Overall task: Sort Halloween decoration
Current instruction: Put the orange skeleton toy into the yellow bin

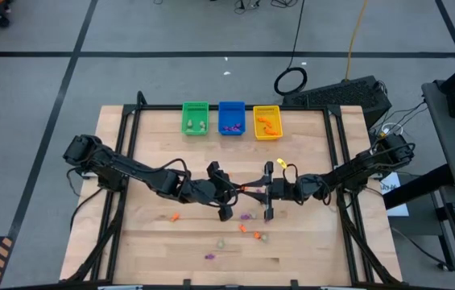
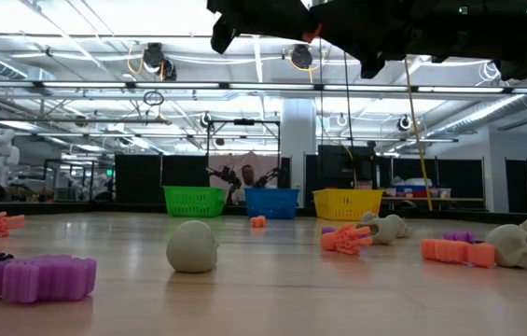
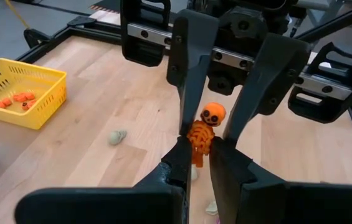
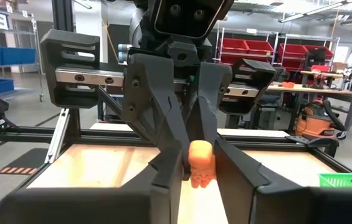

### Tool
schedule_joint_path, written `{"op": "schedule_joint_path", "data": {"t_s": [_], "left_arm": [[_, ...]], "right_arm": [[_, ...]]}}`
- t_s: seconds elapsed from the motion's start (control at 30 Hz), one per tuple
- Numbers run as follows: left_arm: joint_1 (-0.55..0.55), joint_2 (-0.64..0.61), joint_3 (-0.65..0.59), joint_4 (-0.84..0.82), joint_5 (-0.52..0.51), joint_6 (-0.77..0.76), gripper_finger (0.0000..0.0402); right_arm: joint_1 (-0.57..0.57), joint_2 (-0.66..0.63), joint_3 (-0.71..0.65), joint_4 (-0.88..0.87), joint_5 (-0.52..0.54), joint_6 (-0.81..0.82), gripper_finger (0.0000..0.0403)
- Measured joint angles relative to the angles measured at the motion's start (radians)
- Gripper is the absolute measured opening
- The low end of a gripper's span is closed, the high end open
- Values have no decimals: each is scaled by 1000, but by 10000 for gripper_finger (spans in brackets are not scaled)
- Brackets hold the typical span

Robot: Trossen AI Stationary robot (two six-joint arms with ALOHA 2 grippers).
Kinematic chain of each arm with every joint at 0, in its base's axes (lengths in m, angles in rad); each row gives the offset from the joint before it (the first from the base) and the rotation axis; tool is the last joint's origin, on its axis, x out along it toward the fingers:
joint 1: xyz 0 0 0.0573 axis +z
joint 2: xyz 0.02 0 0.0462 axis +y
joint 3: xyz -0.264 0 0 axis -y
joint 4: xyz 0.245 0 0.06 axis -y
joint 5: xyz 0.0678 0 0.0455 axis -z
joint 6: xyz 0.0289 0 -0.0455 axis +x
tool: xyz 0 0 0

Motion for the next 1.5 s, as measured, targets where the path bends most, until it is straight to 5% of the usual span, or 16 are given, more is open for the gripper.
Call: {"op": "schedule_joint_path", "data": {"t_s": [1.23,1.5], "left_arm": [[0,0,0,0,24,2,41],[0,0,0,-1,24,5,41]], "right_arm": [[0,-1,0,16,3,8,106],[0,-1,0,9,2,12,58]]}}
